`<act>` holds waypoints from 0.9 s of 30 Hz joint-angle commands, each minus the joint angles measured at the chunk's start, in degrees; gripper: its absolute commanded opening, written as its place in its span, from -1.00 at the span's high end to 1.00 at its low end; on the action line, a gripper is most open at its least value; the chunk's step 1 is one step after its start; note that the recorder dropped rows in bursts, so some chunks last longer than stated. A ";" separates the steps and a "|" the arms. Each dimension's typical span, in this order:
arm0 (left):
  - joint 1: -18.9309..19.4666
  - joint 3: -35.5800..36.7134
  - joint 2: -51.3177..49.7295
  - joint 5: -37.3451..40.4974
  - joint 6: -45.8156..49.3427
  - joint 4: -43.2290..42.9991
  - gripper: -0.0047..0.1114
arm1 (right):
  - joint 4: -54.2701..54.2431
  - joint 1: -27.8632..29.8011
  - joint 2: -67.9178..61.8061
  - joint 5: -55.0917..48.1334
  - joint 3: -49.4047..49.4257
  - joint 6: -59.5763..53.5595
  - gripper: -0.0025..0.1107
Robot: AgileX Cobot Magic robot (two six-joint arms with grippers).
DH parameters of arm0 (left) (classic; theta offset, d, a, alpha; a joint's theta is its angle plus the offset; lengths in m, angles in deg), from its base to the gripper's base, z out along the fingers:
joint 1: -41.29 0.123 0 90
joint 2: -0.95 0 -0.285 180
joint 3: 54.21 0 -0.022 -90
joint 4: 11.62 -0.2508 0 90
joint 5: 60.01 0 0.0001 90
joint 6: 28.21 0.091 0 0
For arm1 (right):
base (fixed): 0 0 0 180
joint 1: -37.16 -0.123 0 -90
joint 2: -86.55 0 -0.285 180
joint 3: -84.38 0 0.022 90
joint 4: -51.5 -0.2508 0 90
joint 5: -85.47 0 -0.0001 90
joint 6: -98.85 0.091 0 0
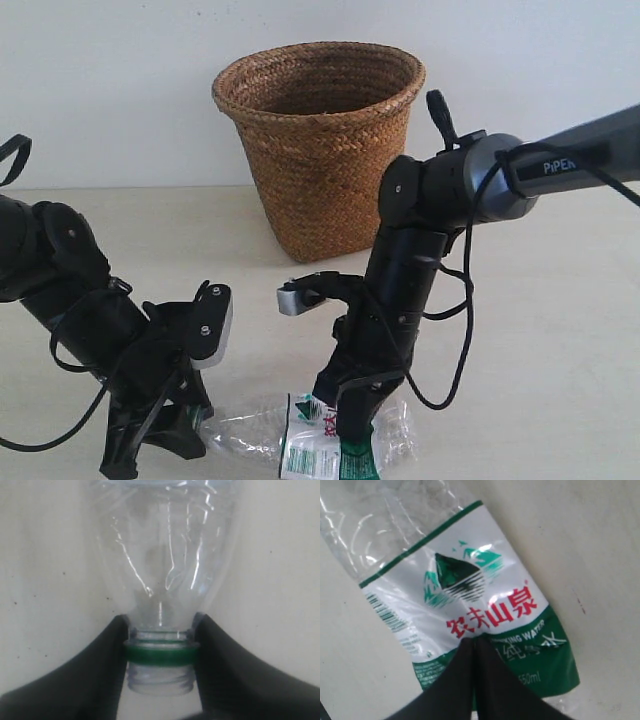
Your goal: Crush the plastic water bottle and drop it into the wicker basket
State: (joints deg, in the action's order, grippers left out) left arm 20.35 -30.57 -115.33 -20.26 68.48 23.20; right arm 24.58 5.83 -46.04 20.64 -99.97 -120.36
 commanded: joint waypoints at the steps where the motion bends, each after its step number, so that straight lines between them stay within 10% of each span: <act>1: 0.22 0.28 0.22 -0.22 -1.27 0.22 0.84 | 2.93 0.64 0.06 3.35 2.04 -1.15 0.96; 27: 0.22 0.28 0.22 -0.53 -1.27 0.22 0.84 | -14.80 -3.30 11.80 10.87 2.04 -11.29 0.96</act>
State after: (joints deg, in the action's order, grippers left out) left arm 20.46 -30.57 -115.33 -20.51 67.85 23.20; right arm 10.37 2.95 -34.45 31.25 -98.19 -131.10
